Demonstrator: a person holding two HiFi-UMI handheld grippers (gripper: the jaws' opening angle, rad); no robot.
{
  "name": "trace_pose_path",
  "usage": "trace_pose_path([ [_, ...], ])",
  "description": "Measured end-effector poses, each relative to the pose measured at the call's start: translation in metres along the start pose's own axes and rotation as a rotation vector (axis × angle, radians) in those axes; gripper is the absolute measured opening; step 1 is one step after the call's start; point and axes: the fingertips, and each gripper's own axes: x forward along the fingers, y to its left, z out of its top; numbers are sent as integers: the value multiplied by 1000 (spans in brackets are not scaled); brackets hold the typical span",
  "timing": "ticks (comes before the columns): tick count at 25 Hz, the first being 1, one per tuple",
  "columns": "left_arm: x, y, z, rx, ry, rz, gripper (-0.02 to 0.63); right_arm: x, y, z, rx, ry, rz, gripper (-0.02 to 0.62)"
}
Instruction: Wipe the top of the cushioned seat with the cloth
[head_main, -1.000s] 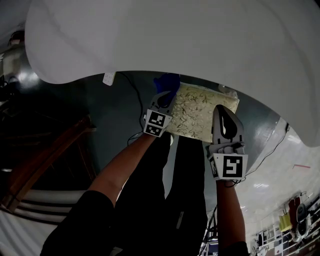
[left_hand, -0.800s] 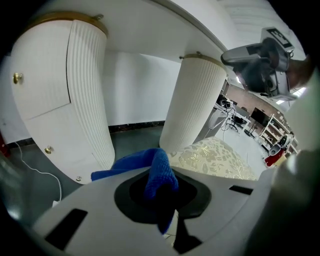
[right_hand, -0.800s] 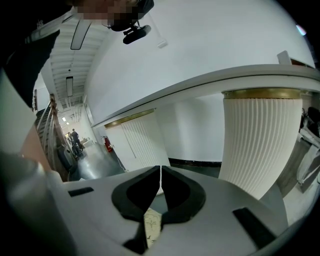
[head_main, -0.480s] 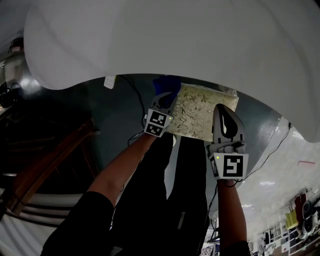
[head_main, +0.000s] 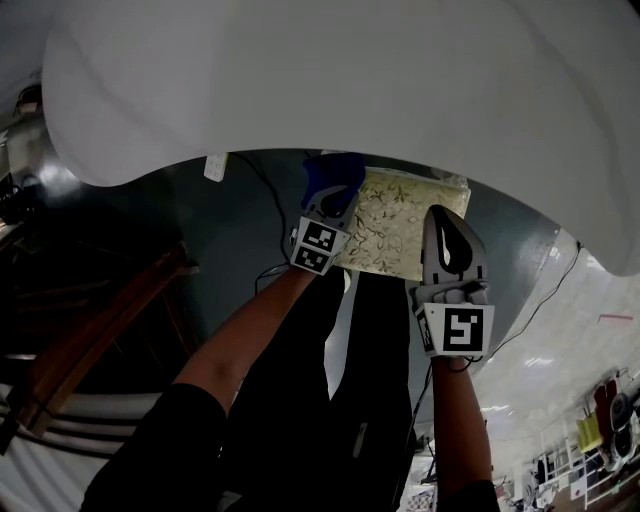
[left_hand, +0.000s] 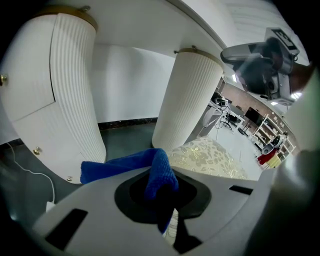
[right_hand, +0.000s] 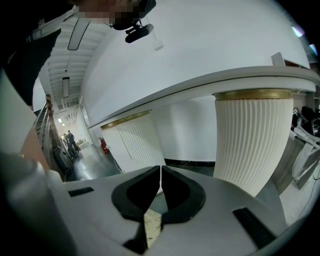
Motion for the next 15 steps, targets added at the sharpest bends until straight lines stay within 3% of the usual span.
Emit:
trace_pose_path([
  [15, 16, -31, 8, 66, 33, -61, 40, -23, -32, -14, 33, 15, -82, 38],
])
